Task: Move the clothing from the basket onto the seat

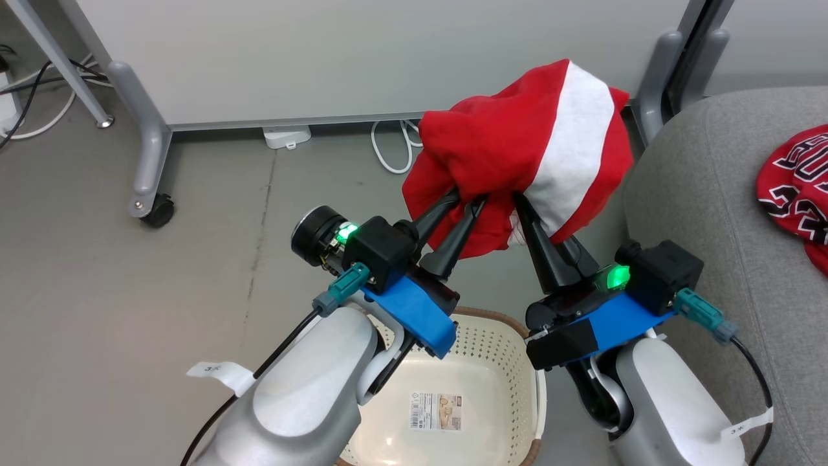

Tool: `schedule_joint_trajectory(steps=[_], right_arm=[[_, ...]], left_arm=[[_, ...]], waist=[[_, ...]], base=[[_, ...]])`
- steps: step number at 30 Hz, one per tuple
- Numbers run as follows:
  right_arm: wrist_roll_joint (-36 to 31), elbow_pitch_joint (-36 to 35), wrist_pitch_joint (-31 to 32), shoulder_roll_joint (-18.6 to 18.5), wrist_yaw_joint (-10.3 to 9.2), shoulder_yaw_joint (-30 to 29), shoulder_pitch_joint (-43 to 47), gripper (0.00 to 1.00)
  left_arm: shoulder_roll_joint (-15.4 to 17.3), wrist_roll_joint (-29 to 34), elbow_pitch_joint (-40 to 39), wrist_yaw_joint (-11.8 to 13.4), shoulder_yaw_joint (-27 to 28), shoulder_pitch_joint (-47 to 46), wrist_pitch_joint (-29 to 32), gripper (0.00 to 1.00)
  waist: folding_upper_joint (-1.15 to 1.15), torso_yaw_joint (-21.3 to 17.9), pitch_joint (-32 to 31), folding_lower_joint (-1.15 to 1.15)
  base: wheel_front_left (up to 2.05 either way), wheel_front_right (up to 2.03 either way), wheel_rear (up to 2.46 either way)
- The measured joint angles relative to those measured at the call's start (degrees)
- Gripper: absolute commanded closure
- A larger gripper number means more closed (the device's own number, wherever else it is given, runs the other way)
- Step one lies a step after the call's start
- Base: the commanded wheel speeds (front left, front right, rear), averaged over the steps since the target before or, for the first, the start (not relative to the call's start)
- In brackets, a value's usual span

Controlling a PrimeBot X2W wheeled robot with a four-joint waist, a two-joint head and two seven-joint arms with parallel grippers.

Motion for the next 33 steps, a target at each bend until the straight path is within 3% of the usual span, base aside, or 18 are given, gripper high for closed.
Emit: schedule_joint_trajectory(steps=[1, 2, 23, 33], right_arm=[[0.00, 0.00, 0.00, 0.00, 0.00, -0.02, -0.01, 1.00], [0.00, 0.00, 0.00, 0.00, 0.00, -0.03, -0.01, 1.00], [-1.55, -0.25, 0.00, -0.01, -0.01, -2.89, 0.10, 1.00], [-3.43, -2.02, 0.01, -0.02, -0.01, -5.92, 0.27, 1.00]], left_arm=[[0.00, 0.05, 0.08, 0.00, 0.05, 0.00, 0.00, 0.52], [-0.01, 0.31, 0.11, 0.00, 0.11, 0.00, 0.00, 0.00], [0.04, 2.41, 0.21, 0.01, 1.31, 0.45, -0.03, 0.00], [1.03, 3.31, 0.16, 0.01, 0.62, 0.42, -0.07, 0.00]], waist=[[0.00, 0.02, 0.02, 0.00], [0.00, 0.04, 0.04, 0.00], [0.00, -1.03, 0.63, 0.00], [0.00, -5.57, 2.51, 0.00]], base=[[0.00, 0.00, 0.00], [0.00, 0.00, 0.00], [0.00, 0.00, 0.00], [0.00, 0.00, 0.00]])
